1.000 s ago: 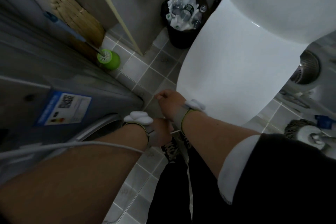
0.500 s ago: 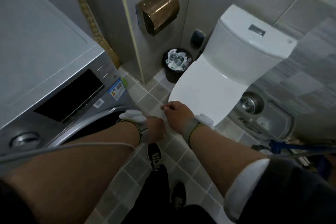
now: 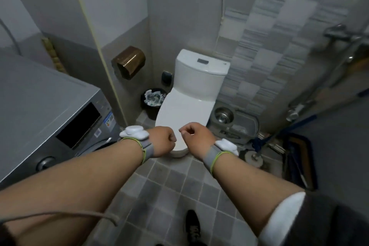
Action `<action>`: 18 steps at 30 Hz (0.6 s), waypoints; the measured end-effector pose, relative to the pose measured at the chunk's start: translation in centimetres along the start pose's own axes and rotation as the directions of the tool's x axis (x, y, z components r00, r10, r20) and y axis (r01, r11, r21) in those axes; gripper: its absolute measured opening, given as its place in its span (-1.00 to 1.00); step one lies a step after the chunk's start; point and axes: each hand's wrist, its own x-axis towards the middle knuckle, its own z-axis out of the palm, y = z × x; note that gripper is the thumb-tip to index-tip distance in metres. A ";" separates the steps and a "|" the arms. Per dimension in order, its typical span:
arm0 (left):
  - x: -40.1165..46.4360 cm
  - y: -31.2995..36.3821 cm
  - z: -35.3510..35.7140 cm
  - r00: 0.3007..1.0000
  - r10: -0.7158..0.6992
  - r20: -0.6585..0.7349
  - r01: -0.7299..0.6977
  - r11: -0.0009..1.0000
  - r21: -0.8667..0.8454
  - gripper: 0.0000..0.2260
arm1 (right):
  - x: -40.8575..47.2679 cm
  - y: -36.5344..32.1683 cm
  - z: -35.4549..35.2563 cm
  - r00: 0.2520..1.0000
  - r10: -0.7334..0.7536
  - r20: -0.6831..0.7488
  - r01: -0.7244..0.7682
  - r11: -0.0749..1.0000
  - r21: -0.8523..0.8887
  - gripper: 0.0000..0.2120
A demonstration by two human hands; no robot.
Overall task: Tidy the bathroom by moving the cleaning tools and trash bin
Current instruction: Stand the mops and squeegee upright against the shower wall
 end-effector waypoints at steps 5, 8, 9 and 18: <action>-3.9 5.3 0.2 0.986 0.163 -0.033 -0.164 0.986 -0.020 -0.81 | -7.5 2.5 -4.0 0.981 0.102 -0.165 -0.097 0.995 0.038 -0.85; -5.6 8.8 0.5 0.972 0.225 -0.071 -0.226 0.974 -0.007 -0.83 | -11.1 4.2 -6.5 0.967 0.126 -0.220 -0.125 0.992 0.017 -0.84; -6.3 10.1 0.5 0.967 0.243 -0.074 -0.244 0.970 -0.002 -0.83 | -11.9 4.6 -7.6 0.961 0.135 -0.241 -0.136 0.991 0.011 -0.83; -12.7 24.6 2.5 0.907 0.384 -0.172 -0.378 0.923 0.068 -0.81 | -22.3 10.2 -18.5 0.917 0.114 -0.382 -0.105 0.993 0.045 -0.83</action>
